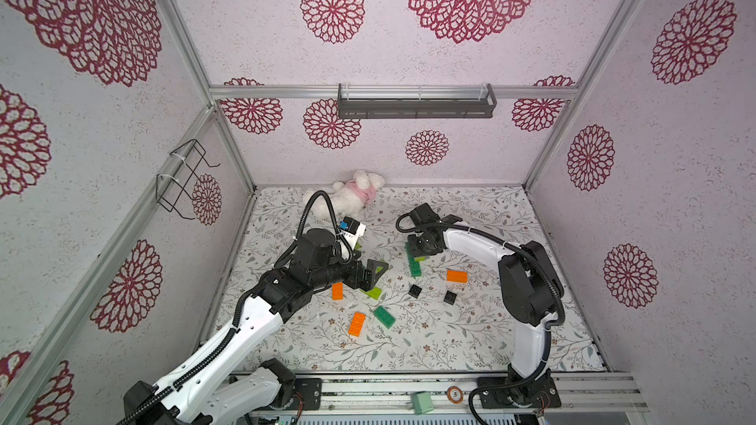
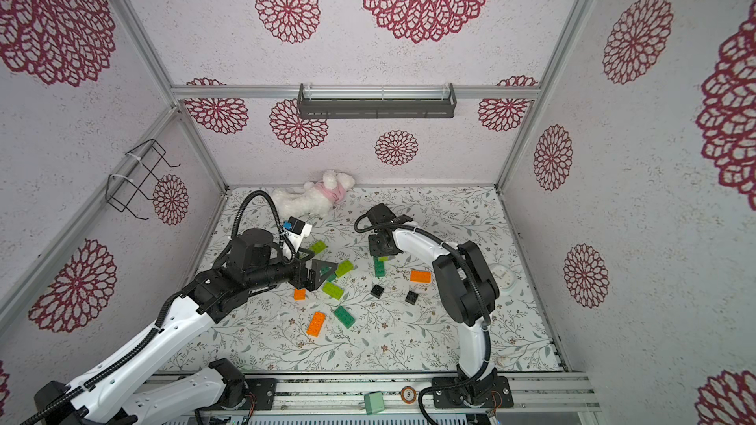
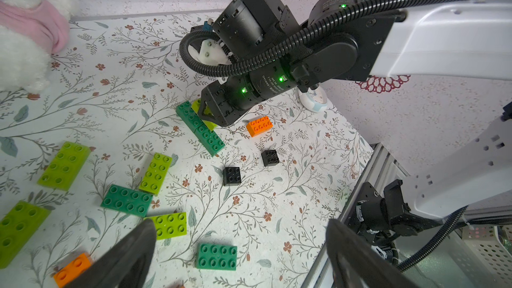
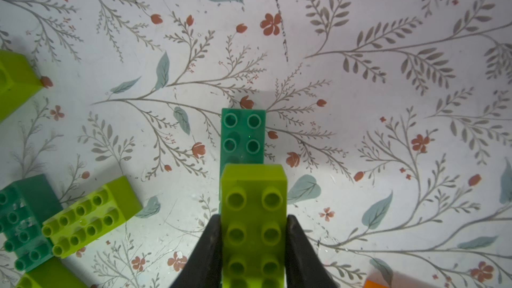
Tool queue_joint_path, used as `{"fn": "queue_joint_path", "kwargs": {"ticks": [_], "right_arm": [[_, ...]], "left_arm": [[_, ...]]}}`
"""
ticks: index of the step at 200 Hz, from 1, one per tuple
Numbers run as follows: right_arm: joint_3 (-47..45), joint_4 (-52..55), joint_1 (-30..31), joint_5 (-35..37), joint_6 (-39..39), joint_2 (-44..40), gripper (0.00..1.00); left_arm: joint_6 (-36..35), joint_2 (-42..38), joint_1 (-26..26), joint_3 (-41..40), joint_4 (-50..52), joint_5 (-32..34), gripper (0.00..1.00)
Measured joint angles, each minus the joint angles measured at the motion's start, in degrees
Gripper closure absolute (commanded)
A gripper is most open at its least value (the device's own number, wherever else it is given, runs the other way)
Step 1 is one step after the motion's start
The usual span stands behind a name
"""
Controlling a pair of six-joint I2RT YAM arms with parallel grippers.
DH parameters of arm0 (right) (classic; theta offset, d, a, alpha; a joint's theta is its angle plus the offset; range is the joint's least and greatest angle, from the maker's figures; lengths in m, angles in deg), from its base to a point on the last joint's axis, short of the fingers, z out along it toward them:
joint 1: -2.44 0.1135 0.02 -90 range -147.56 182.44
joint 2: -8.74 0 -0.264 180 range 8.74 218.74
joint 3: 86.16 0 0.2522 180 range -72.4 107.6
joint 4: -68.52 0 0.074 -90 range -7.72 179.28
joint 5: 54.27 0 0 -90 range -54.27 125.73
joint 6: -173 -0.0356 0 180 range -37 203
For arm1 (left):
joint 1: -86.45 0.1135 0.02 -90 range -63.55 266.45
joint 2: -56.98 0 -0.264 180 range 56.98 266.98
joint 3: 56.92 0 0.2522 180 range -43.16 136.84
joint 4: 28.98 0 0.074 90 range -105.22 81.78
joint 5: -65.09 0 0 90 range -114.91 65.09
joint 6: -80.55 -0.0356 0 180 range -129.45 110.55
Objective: Assemble a small pinwheel with lego
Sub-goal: Assemble the lego brick with the lego brick.
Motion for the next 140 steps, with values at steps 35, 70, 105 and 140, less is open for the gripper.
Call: {"fn": "queue_joint_path", "kwargs": {"ticks": [35,70,105,140], "right_arm": [[0.0,0.1,0.0,0.0,0.0,0.9,0.76],[0.0,0.1,0.0,0.0,0.0,1.2,0.77],[0.0,0.3,0.0,0.3,0.0,1.6,0.77],[0.0,0.6,0.0,0.4,0.0,2.0,0.77]], "left_arm": [[-0.2,0.0,0.0,0.0,0.0,0.3,0.03],[-0.2,0.0,-0.1,0.0,0.0,0.3,0.03],[-0.2,0.0,0.0,0.0,0.0,0.4,0.03],[-0.2,0.0,0.0,0.0,0.1,0.4,0.03]]}}
